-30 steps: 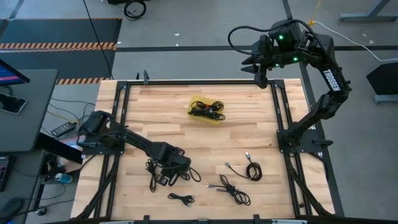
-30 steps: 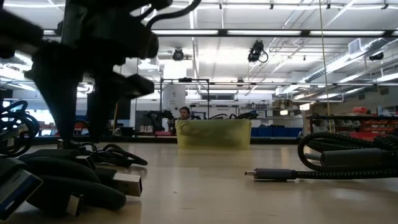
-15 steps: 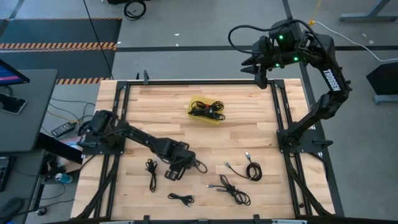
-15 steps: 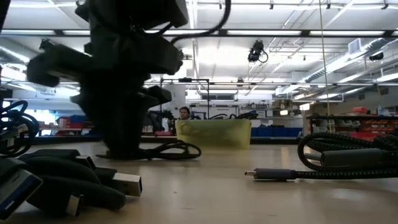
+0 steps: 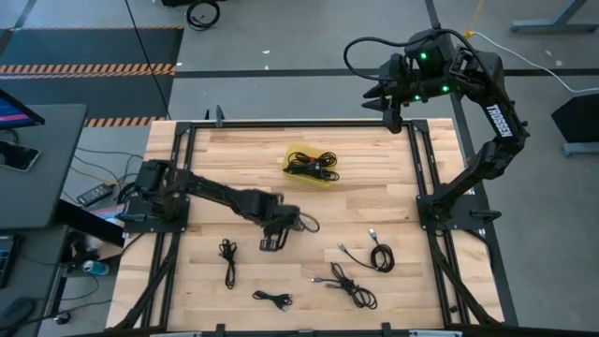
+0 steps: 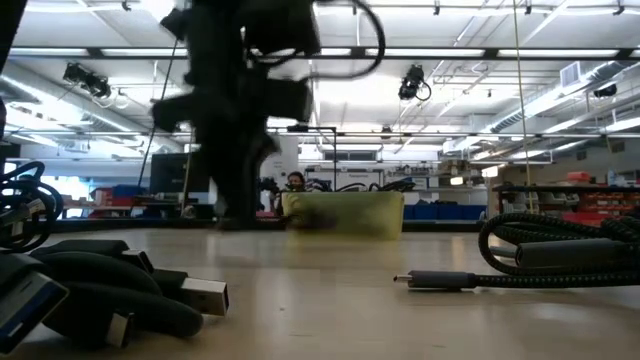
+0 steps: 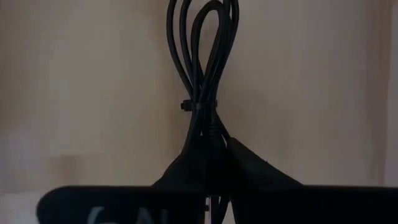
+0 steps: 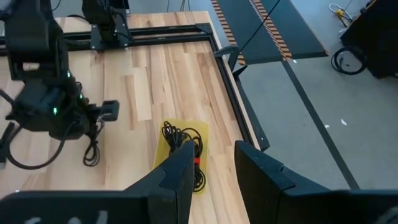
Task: Pick and place USB-C Cables
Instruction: Put the black charger cable into the yellow bin
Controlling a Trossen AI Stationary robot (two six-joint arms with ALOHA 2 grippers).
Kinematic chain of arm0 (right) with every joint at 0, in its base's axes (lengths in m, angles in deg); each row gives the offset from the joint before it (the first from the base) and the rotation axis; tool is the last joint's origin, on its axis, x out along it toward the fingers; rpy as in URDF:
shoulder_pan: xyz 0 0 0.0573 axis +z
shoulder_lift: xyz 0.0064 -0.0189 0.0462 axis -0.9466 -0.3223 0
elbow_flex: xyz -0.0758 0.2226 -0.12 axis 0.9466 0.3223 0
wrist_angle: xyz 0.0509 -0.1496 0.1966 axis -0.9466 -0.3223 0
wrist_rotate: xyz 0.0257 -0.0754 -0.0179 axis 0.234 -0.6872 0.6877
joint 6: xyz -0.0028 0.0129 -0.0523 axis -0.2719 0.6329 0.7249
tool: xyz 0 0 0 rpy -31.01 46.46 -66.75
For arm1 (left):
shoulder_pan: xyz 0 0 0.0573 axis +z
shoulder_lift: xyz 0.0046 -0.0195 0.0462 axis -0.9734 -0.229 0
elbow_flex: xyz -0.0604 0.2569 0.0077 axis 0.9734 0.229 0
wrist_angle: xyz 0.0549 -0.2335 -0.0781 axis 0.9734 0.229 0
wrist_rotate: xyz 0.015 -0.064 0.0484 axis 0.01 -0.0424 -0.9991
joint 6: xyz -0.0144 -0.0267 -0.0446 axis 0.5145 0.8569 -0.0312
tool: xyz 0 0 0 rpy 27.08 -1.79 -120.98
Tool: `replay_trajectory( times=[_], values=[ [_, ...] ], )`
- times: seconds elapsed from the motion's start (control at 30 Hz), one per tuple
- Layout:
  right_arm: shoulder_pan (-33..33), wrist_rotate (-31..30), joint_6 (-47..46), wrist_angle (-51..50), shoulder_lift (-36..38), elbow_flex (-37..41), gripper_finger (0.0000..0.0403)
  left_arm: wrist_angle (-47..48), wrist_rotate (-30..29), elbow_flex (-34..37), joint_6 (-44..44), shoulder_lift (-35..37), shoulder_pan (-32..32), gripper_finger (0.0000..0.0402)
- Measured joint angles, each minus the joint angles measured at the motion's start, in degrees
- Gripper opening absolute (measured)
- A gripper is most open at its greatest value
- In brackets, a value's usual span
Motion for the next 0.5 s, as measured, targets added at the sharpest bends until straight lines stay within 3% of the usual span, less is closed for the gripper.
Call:
replay_trajectory(
  times=[0.3, 0.5],
  values=[
    [0.00, -0.01, 0.02, 0.33, 0.02, 0.00, 0.0121, 14.60, -8.90, -16.05, -8.38, 5.63, 8.71, 0.0037],
    [0.00, -0.02, 0.09, 0.36, 0.02, 0.00, 0.0121, 15.73, -9.77, -23.98, -21.21, 6.28, 19.12, 0.0037]
  ],
)
